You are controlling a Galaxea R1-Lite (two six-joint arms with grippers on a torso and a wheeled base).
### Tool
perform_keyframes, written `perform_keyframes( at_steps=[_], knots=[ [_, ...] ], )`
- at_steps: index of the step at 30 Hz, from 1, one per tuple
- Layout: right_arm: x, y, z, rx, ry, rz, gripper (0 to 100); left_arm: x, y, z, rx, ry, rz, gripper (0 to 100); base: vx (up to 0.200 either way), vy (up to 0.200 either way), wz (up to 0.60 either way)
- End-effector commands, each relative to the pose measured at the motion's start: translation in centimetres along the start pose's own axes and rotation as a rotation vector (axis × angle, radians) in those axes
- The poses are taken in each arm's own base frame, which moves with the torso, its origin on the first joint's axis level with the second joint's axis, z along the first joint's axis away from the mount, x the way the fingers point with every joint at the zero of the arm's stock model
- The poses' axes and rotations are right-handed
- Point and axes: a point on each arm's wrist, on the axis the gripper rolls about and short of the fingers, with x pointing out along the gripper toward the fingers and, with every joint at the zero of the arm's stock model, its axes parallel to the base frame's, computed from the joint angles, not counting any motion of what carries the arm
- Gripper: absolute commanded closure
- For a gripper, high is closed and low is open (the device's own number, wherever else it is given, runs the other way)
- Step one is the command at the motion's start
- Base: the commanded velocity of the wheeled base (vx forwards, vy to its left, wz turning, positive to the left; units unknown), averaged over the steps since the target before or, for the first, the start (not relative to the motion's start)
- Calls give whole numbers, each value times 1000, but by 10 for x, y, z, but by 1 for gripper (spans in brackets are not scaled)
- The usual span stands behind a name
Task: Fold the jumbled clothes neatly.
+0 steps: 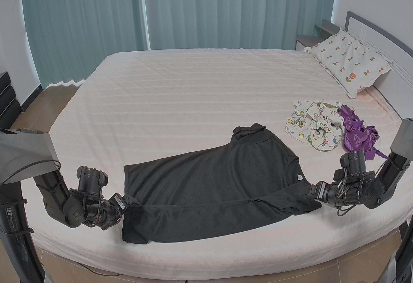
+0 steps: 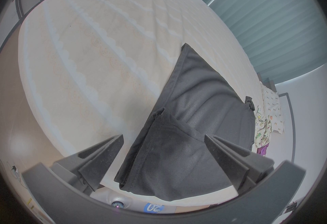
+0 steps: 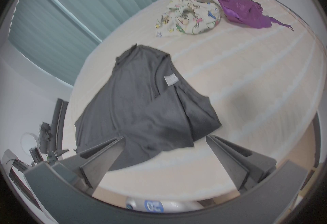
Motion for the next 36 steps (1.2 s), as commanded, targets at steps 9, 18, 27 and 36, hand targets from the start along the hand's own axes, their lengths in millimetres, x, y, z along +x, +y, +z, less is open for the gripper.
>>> perform_keyframes(
  at_steps=[9,18,27,36],
  knots=[
    [45,-23,-4,143,-68,45,0,-4,4,-2,-45,-32,-36,0,0,0,0],
    [27,18,-21,111,-71,188,0,-4,4,-3,-41,-33,-35,0,0,0,0],
    [44,34,-54,129,-44,80,0,-4,3,-3,-37,-36,-32,0,0,0,0],
    [47,35,-54,164,-78,21,0,-4,3,-3,-37,-35,-31,0,0,0,0]
  ],
)
